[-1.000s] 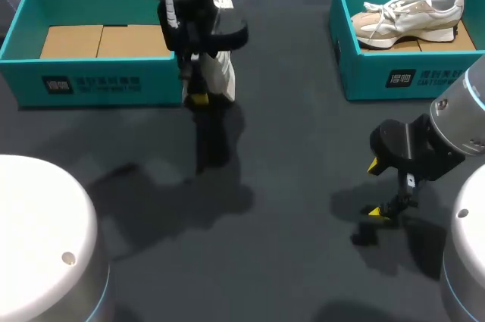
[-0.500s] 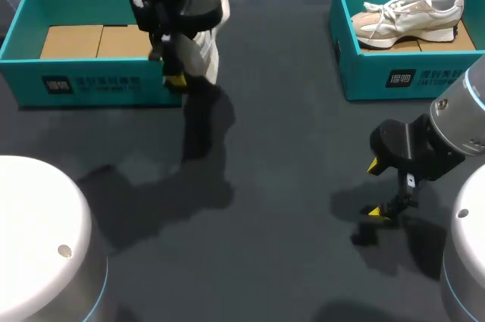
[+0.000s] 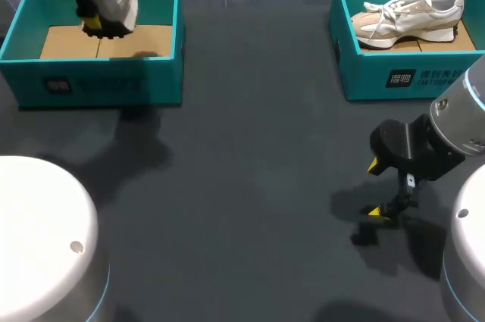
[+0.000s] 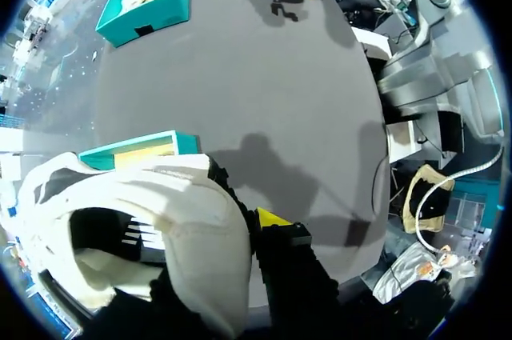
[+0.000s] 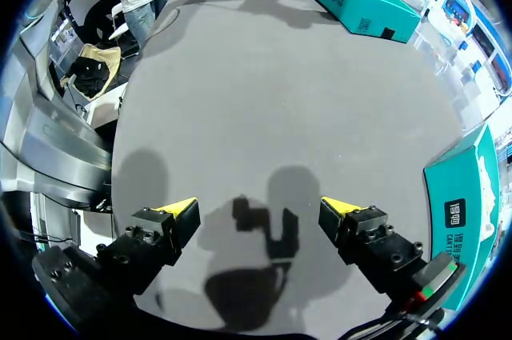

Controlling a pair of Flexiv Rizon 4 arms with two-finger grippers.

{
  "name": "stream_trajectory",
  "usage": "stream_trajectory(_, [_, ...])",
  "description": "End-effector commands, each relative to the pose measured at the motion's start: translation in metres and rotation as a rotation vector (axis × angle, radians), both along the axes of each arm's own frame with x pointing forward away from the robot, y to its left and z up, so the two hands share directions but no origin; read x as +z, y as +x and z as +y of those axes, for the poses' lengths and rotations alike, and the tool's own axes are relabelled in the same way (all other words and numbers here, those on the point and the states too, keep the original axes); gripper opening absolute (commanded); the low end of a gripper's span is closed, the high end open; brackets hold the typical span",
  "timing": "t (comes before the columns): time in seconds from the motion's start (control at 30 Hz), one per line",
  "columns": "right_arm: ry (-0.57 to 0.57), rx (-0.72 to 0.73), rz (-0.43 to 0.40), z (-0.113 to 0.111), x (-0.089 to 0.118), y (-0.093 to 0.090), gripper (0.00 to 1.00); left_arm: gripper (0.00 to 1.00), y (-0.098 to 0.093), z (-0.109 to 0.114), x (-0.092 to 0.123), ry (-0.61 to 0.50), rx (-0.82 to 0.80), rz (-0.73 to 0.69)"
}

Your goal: Take the shoe out of the shoebox, open the shoe tongue, remove and reinsert the insole, then place the shoe into the shoebox

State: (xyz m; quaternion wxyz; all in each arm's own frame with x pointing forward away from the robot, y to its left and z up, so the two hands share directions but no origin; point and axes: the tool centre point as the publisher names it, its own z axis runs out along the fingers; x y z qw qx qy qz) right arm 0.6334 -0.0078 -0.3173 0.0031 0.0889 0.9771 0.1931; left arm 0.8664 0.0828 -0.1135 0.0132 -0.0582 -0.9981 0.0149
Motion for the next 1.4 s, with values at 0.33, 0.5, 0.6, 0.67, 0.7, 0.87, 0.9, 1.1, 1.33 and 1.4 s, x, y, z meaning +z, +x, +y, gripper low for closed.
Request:
stream_trajectory(0.33, [-0.001, -0.001, -0.003, 0.0, 0.0, -0.002, 1.0, 0.0, 0.006, 0.008, 0.005, -0.01, -0.004, 0.016])
stream_trajectory(0.5, [-0.001, -0.001, -0.003, 0.0, 0.0, -0.002, 1.0, 0.0, 0.051, 0.043, 0.001, -0.005, 0.029, 0.028])
stream_trajectory(0.6, [-0.001, -0.001, -0.003, 0.0, 0.0, -0.002, 1.0, 0.0, 0.08, 0.071, -0.002, 0.017, 0.057, 0.024])
stream_trajectory(0.67, [-0.001, -0.001, -0.003, 0.0, 0.0, -0.002, 1.0, 0.0, 0.095, 0.087, -0.006, 0.034, 0.081, 0.018])
stream_trajectory(0.7, [-0.001, -0.001, -0.003, 0.0, 0.0, -0.002, 1.0, 0.0, 0.104, 0.094, -0.008, 0.038, 0.09, 0.024])
stream_trajectory(0.87, [-0.001, -0.001, -0.003, 0.0, 0.0, -0.002, 1.0, 0.0, 0.119, 0.112, -0.014, 0.08, 0.05, 0.04])
stream_trajectory(0.9, [-0.001, -0.001, -0.003, 0.0, 0.0, -0.002, 1.0, 0.0, 0.119, 0.112, -0.014, 0.08, 0.05, 0.04])
stream_trajectory(1.1, [-0.001, -0.001, -0.003, 0.0, 0.0, -0.002, 1.0, 0.0, 0.119, 0.112, -0.014, 0.08, 0.05, 0.04])
stream_trajectory(1.33, [-0.001, -0.001, -0.003, 0.0, 0.0, -0.002, 1.0, 0.0, 0.141, 0.132, -0.026, 0.038, 0.04, 0.111])
stream_trajectory(1.4, [-0.001, -0.001, -0.003, 0.0, 0.0, -0.002, 1.0, 0.0, 0.155, 0.15, -0.032, 0.054, 0.055, 0.106])
